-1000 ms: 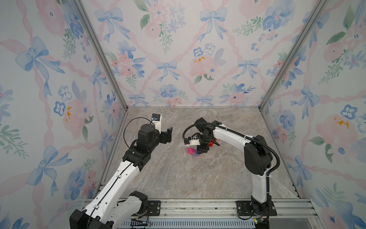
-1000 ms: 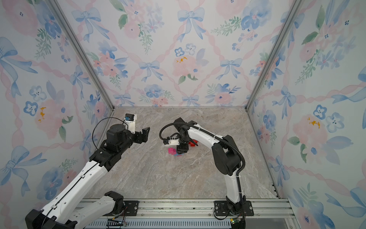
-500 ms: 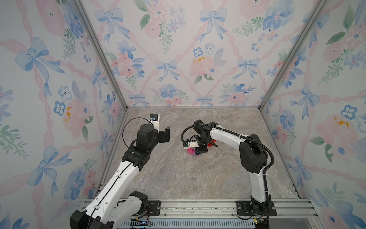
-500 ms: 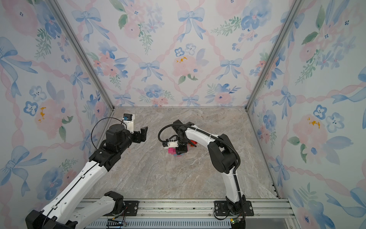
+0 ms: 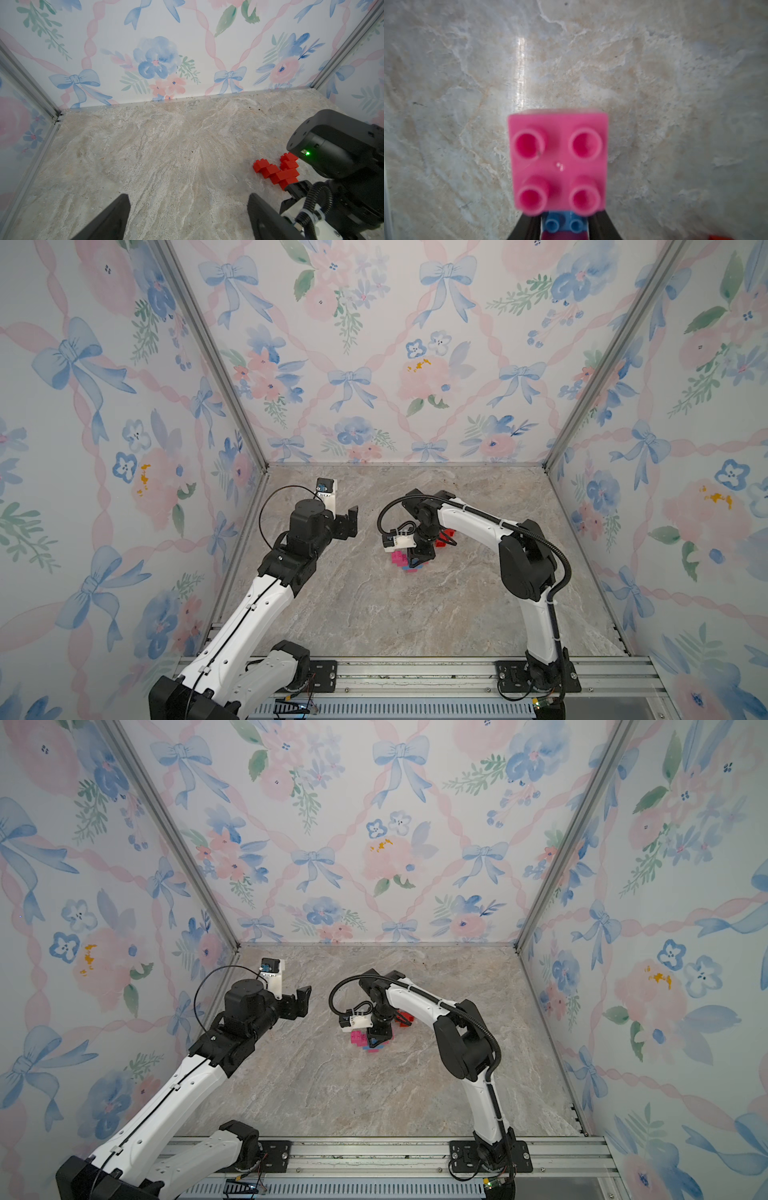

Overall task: Assemble the letter v with lego
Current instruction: Adjust the lego brick at the center of the board.

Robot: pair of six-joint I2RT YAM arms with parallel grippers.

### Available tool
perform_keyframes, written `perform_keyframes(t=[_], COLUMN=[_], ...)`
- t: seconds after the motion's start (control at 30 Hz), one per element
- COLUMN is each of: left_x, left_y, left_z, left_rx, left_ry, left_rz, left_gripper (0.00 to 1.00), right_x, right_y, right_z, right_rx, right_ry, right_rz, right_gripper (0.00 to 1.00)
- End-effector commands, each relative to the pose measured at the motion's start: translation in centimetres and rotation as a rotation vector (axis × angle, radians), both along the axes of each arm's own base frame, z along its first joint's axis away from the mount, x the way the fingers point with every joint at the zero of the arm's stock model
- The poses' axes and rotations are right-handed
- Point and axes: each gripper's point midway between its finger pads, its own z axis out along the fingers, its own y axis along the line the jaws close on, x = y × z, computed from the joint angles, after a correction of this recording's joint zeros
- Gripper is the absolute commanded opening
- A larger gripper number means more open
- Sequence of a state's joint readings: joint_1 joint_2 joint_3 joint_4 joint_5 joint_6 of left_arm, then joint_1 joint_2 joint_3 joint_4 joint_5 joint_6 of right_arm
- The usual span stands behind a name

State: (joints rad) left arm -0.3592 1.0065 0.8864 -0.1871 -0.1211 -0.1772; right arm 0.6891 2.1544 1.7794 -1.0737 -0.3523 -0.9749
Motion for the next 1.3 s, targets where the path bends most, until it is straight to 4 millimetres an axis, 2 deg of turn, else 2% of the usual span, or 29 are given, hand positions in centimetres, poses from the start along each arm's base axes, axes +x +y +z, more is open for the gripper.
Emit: perform_keyframes(t=[0.0,0.17,0.3,0.43,0.53,0.63,0.7,0.83,0.97,1.07,1.13,1.2,1.27], left_x=[0.4,0.5,0.4,0.3,0.2,0.2,0.3,0.3,0.2,0.0,-0.2,-0.3,-0.3], left_y=[-0.4,-0.6,-0.6,-0.5,-0.6,-0.6,-0.7,-0.7,-0.3,0.6,1.3,1.9,2.3], left_z=[0.4,-0.1,-0.2,-0.6,-0.8,-0.9,-0.8,-0.6,0.7,1.4,1.5,1.5,1.4], left_rx=[-0.008,-0.012,-0.011,-0.013,-0.013,-0.014,-0.013,-0.012,-0.041,-0.071,-0.090,-0.102,-0.110], left_ry=[-0.008,0.004,0.005,0.011,0.015,0.017,0.014,0.009,-0.015,-0.031,-0.039,-0.041,-0.041], left_rz=[-0.018,-0.027,-0.029,-0.029,-0.034,-0.036,-0.036,-0.038,-0.011,0.044,0.084,0.118,0.143], left_gripper=[0.91,0.92,0.92,0.92,0.92,0.92,0.92,0.92,0.92,0.92,0.92,0.91,0.90], right_x=[-3.5,-3.4,-2.7,-1.6,-0.8,0.6,1.4,3.6,6.9,7.4,6.2,3.6,1.1], right_y=[-0.4,-0.5,-0.5,-0.6,-0.5,-0.1,0.3,0.9,1.1,0.1,-1.4,-2.7,-3.1], right_z=[0.6,-0.2,-0.7,-1.0,-0.9,-0.5,-0.4,0.8,4.6,7.2,8.3,8.3,7.8], right_rx=[-0.004,-0.036,-0.047,-0.059,-0.063,-0.043,-0.031,-0.001,0.021,0.008,-0.024,-0.077,-0.105], right_ry=[0.209,0.278,0.282,0.272,0.262,0.226,0.204,0.119,-0.025,-0.176,-0.193,-0.156,-0.128], right_rz=[0.018,-0.002,-0.017,-0.036,-0.046,-0.073,-0.095,-0.179,-0.498,-0.881,-1.166,-1.409,-1.579], right_gripper=[0.27,0.28,0.32,0.42,0.58,0.60,0.67,0.71,0.74,0.79,0.80,0.85,0.83])
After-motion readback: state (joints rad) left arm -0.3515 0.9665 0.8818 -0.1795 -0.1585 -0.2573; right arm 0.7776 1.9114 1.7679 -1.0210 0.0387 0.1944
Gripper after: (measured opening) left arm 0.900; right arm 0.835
